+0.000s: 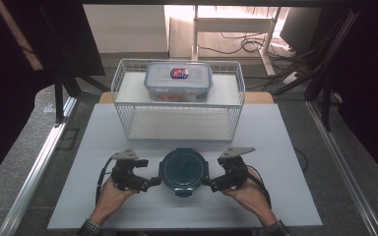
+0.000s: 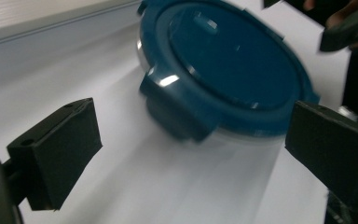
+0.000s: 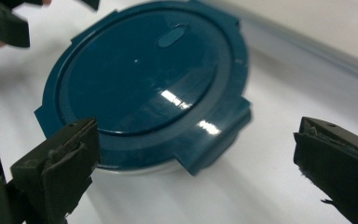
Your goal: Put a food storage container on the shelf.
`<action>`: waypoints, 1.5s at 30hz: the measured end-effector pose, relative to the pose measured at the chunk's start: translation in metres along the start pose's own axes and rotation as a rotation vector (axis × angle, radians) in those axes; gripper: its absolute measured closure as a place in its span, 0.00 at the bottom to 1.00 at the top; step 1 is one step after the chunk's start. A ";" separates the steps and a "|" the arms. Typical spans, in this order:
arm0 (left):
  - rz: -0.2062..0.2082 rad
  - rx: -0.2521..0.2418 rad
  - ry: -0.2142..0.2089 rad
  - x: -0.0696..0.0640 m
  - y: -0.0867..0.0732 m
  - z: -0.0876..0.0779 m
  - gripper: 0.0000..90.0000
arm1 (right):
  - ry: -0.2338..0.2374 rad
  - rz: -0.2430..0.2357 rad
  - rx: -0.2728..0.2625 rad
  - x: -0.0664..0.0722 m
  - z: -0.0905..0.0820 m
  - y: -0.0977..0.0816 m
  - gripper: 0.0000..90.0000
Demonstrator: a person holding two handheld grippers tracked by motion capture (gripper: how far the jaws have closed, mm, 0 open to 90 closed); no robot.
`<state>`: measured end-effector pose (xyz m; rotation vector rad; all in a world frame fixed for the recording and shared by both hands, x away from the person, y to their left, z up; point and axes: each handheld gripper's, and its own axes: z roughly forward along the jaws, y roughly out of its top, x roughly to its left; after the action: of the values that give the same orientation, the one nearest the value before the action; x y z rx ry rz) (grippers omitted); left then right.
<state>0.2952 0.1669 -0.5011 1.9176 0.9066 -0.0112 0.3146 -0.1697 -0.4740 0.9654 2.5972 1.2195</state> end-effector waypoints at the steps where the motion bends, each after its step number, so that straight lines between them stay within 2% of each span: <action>1: 0.003 0.002 -0.007 0.001 0.003 0.002 0.03 | 0.006 -0.003 0.018 0.001 0.003 0.002 0.00; 4: 0.001 0.044 -0.027 0.001 0.011 0.015 0.03 | 0.025 0.020 0.048 0.000 0.014 0.008 0.01; 7: -0.018 0.074 -0.053 0.004 0.011 0.024 0.04 | 0.054 0.070 0.064 -0.007 0.022 0.009 0.02; 9: -0.050 0.089 -0.097 0.009 0.008 0.027 0.05 | 0.080 0.115 0.080 -0.012 0.026 0.009 0.03; 11: -0.083 0.091 -0.146 0.013 0.004 0.027 0.08 | 0.140 0.176 0.090 -0.019 0.028 0.006 0.08; 13: -0.114 0.095 -0.183 0.017 0.001 0.026 0.12 | 0.180 0.219 0.103 -0.023 0.028 0.003 0.12; 16: -0.133 0.092 -0.158 0.017 -0.001 0.024 0.22 | 0.237 0.253 0.118 -0.025 0.026 0.000 0.23; 19: -0.172 0.085 -0.151 0.020 -0.002 0.022 0.30 | 0.238 0.279 0.123 -0.026 0.024 0.000 0.28; 21: -0.191 0.076 -0.157 0.022 -0.003 0.020 0.35 | 0.258 0.309 0.114 -0.030 0.021 -0.002 0.36; 23: -0.233 0.070 -0.167 0.023 -0.005 0.017 0.43 | 0.254 0.339 0.101 -0.034 0.017 -0.004 0.46; 24: -0.244 0.077 -0.162 0.022 -0.005 0.016 0.43 | 0.242 0.337 0.073 -0.034 0.013 -0.005 0.51; 26: -0.253 0.060 -0.162 0.019 -0.008 0.011 0.48 | 0.240 0.339 0.079 -0.030 0.011 -0.004 0.53; 29: -0.230 0.055 -0.141 0.011 -0.009 0.005 0.52 | 0.204 0.309 0.076 -0.020 0.006 -0.003 0.55; 31: -0.191 0.050 -0.132 0.007 -0.010 0.003 0.53 | 0.211 0.297 0.081 -0.018 0.004 -0.004 0.56; 33: -0.153 0.040 -0.132 0.005 -0.010 0.002 0.54 | 0.226 0.300 0.081 -0.020 0.005 -0.005 0.51; 36: -0.109 0.025 -0.145 0.004 -0.010 0.002 0.55 | 0.291 0.329 0.069 -0.027 0.006 -0.010 0.48; 38: -0.093 0.020 -0.155 0.004 -0.011 0.001 0.56 | 0.351 0.354 0.060 -0.029 0.007 -0.012 0.49; 39: -0.089 0.017 -0.158 0.004 -0.011 0.001 0.56 | 0.356 0.348 0.061 -0.028 0.008 -0.012 0.48; 41: -0.104 0.017 -0.164 0.007 -0.012 0.001 0.57 | 0.355 0.351 0.057 -0.026 0.008 -0.012 0.49; 42: -0.129 0.010 -0.170 0.009 -0.014 0.000 0.57 | 0.354 0.355 0.054 -0.026 0.007 -0.012 0.52; 43: -0.164 0.005 -0.184 0.012 -0.017 0.000 0.57 | 0.359 0.357 0.048 -0.027 0.005 -0.012 0.58; 44: -0.193 -0.014 -0.211 0.014 -0.020 0.000 0.59 | 0.361 0.365 0.026 -0.028 0.002 -0.013 0.59; 45: -0.195 -0.022 -0.203 0.013 -0.021 0.000 0.60 | 0.365 0.368 0.030 -0.027 0.002 -0.015 0.60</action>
<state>0.2920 0.1798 -0.5216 1.7647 0.9467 -0.3055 0.3298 -0.1915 -0.4905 1.3931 2.7936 1.5777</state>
